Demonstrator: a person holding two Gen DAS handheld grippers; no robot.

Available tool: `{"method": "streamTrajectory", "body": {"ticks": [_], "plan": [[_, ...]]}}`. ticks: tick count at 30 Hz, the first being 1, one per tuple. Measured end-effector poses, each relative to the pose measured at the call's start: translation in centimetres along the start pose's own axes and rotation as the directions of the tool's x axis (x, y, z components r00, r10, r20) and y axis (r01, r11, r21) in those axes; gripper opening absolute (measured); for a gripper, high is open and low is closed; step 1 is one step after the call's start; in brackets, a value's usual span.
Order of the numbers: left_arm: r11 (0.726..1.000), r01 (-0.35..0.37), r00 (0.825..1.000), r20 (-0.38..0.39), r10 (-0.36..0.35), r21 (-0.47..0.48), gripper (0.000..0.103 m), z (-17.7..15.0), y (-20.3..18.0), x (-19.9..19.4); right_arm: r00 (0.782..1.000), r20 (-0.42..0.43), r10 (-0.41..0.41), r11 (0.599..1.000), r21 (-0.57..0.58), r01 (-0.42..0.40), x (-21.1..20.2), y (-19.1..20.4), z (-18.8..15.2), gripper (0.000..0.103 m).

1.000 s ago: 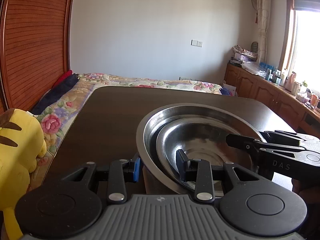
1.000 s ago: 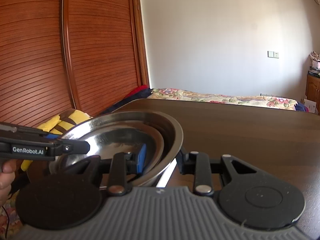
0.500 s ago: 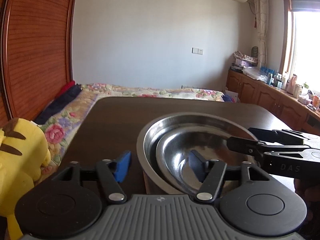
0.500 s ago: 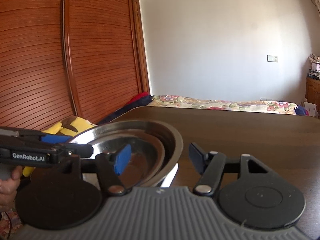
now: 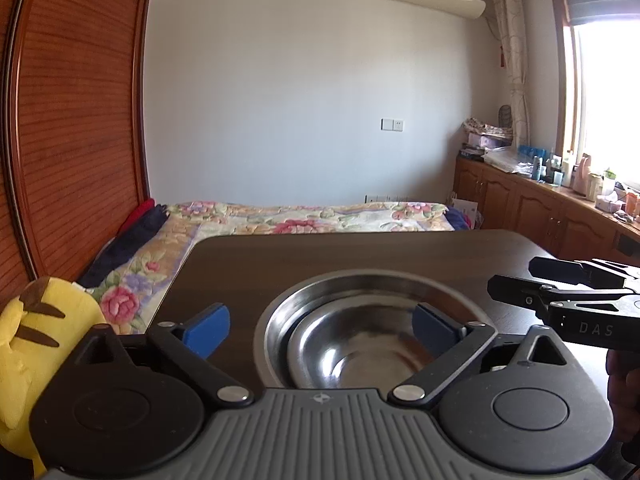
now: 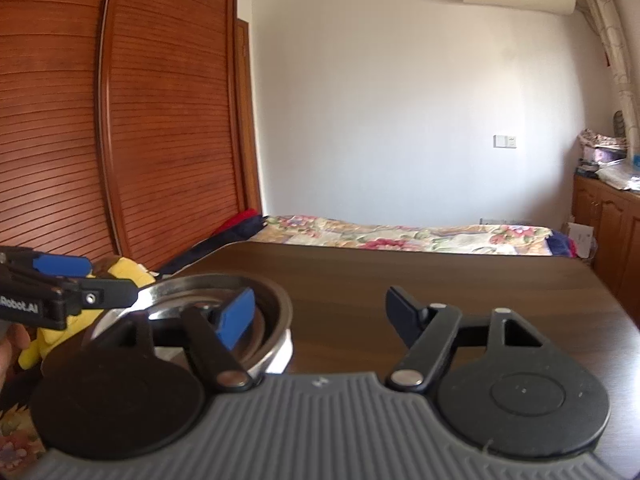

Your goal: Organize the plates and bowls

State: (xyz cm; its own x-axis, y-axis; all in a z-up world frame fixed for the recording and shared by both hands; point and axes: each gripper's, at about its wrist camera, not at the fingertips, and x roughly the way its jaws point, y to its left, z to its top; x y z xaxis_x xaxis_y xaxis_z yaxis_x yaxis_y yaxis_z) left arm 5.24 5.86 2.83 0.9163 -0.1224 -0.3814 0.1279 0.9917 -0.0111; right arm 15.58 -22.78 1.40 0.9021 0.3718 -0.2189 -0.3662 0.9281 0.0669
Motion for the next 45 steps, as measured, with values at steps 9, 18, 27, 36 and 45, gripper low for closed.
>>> {"method": "streamTrajectory", "body": {"ticks": [9,18,27,36,45], "plan": [[0.999,0.007,0.999,0.034,-0.008,0.034,0.103,0.6,-3.2,-1.8,0.997,0.057,-0.055,0.998,0.005,0.055,-3.4,-1.4,0.5,0.103],[0.999,0.0,0.998,0.064,-0.004,0.049,0.103,1.2,-6.3,-2.5,0.986,0.077,-0.15,0.989,0.025,0.148,-5.8,-3.0,1.4,0.103],[0.997,0.01,0.996,0.089,-0.017,0.078,0.103,1.2,-8.7,-3.5,0.964,0.091,-0.25,0.968,0.051,0.247,-6.8,-3.9,1.3,0.103],[0.996,-0.007,0.995,0.1,-0.002,0.087,0.103,0.1,-9.1,-4.4,0.96,0.091,-0.264,0.964,0.051,0.26,-7.6,-3.3,0.3,0.103],[0.996,-0.022,0.996,0.086,0.014,0.087,0.103,-1.2,-8.4,-3.9,0.963,0.073,-0.26,0.965,0.065,0.255,-7.3,-3.6,-1.4,0.103]]}}
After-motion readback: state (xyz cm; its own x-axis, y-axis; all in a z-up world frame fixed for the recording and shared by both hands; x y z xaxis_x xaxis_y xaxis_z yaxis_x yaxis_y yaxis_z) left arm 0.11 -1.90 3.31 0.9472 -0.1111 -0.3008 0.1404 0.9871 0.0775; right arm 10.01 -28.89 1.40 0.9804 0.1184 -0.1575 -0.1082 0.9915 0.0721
